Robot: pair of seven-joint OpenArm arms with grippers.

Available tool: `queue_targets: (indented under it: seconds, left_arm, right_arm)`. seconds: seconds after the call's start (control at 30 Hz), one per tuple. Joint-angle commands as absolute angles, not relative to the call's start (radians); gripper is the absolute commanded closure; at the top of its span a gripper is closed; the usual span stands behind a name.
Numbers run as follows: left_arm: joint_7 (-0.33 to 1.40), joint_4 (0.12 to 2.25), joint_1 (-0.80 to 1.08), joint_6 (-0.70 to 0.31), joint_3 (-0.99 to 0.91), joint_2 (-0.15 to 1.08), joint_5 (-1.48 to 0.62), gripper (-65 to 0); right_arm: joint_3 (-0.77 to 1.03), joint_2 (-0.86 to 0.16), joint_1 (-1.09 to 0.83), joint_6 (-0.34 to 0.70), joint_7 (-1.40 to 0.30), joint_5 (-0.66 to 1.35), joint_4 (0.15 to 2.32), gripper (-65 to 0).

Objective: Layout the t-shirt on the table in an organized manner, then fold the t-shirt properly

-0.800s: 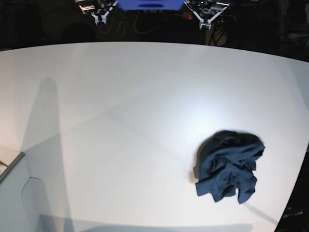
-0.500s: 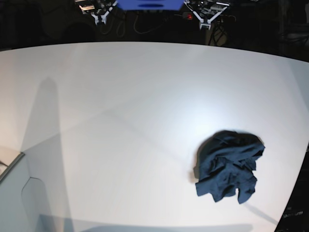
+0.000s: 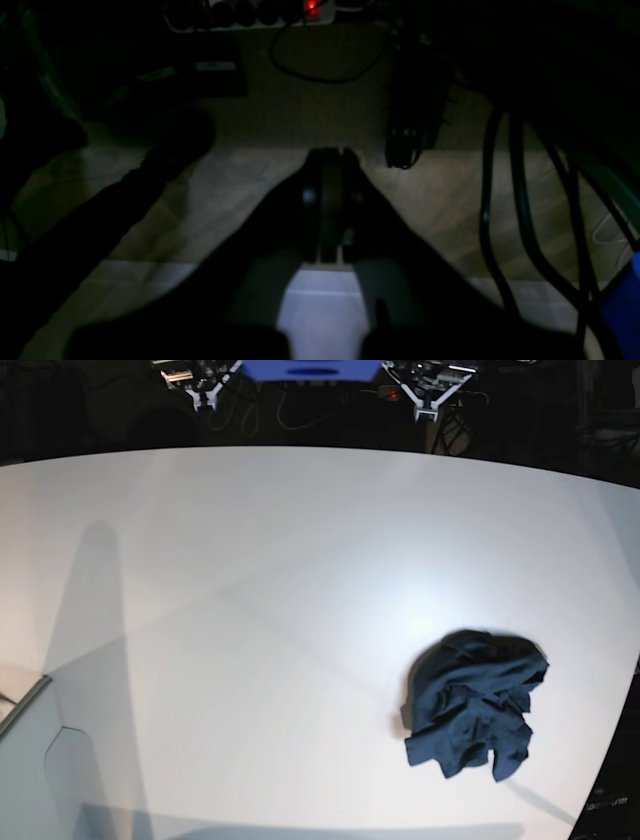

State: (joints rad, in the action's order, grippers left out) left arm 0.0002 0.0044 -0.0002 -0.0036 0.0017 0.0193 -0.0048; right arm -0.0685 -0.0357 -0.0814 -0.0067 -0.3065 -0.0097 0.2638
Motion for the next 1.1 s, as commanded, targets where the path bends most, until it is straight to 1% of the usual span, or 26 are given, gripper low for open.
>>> queue_targets:
  seconds: [0.0, 0.2, 0.3, 0.37, 0.43, 0.6, 0.83, 1.07]
  left_arm:
    - [0.001, 0.005, 0.002, -0.002, 0.001, 0.019, -0.007, 0.0]
    - [0.001, 0.005, 0.002, -0.002, 0.001, 0.021, -0.007, 0.0]
    - [-0.002, 0.012, 0.025, -0.002, 0.001, 0.024, -0.007, 0.0]
    - [0.001, 0.074, 0.054, -0.004, 0.001, 0.042, -0.007, 0.0]
    - [0.005, 0.170, 0.120, -0.004, 0.001, 0.064, -0.007, 0.0]
    - [0.008, 0.533, 0.337, -0.004, 0.001, 0.120, -0.008, 0.0]
    - [0.010, 1.041, 0.628, -0.004, -0.001, 0.156, -0.008, 0.0]
    - [0.010, 1.415, 0.832, 0.002, -0.002, 0.176, -0.008, 0.0]
  right_arm:
    - [-0.070, -0.038, -0.085, 0.005, -0.311, -0.005, 0.268, 0.0]
    - [-0.070, -0.038, -0.093, 0.005, -0.311, -0.005, 0.292, 0.0]
    - [-0.070, -0.038, -0.168, 0.005, -0.314, -0.005, 0.424, 0.0]
    - [-0.071, -0.038, -0.231, 0.005, -0.318, -0.005, 0.542, 0.0]
    - [-0.071, -0.044, -0.294, 0.005, -0.318, -0.005, 0.654, 0.0]
    - [-0.071, -0.068, -0.467, 0.007, -0.320, -0.005, 0.960, 0.0]
    - [-0.071, -0.119, -0.693, 0.007, -0.320, -0.005, 1.392, 0.0]
    - [-0.065, -0.143, -0.852, 0.007, -0.320, -0.005, 1.747, 0.0]
